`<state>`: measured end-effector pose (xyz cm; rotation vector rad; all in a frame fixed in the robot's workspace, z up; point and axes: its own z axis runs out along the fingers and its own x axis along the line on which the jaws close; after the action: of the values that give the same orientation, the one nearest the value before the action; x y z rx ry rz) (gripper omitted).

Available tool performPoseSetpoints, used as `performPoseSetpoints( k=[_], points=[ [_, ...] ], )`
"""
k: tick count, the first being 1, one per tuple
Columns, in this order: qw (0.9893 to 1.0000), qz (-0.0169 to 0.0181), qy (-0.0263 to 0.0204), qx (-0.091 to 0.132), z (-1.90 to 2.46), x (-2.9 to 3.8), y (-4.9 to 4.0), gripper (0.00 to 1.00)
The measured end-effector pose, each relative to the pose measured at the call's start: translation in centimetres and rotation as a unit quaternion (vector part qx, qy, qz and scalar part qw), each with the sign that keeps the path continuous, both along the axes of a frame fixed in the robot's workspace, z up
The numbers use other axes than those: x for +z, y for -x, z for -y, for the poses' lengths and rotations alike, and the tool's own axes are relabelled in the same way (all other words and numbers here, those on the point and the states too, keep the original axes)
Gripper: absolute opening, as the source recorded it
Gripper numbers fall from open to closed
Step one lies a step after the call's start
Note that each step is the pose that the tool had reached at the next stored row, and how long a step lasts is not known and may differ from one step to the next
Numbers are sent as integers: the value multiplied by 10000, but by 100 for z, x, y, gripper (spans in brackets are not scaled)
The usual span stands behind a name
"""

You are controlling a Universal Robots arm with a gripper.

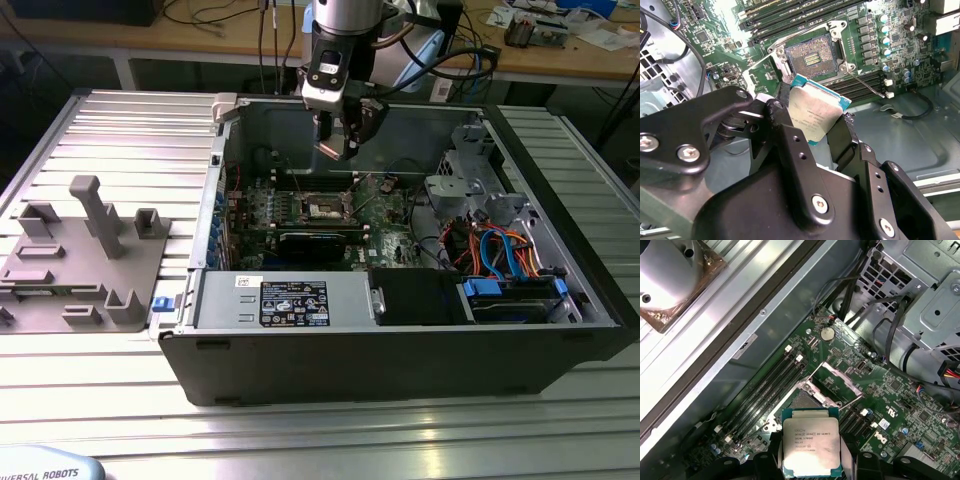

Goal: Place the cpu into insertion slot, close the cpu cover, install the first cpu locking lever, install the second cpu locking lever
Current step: 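Place the cpu into insertion slot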

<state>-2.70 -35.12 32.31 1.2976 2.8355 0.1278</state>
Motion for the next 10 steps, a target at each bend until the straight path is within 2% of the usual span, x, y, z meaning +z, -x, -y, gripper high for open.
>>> performPoseSetpoints(
  k=[10],
  points=[
    [10000, 0, 0, -61, 0, 0, 0, 54]
  ],
)
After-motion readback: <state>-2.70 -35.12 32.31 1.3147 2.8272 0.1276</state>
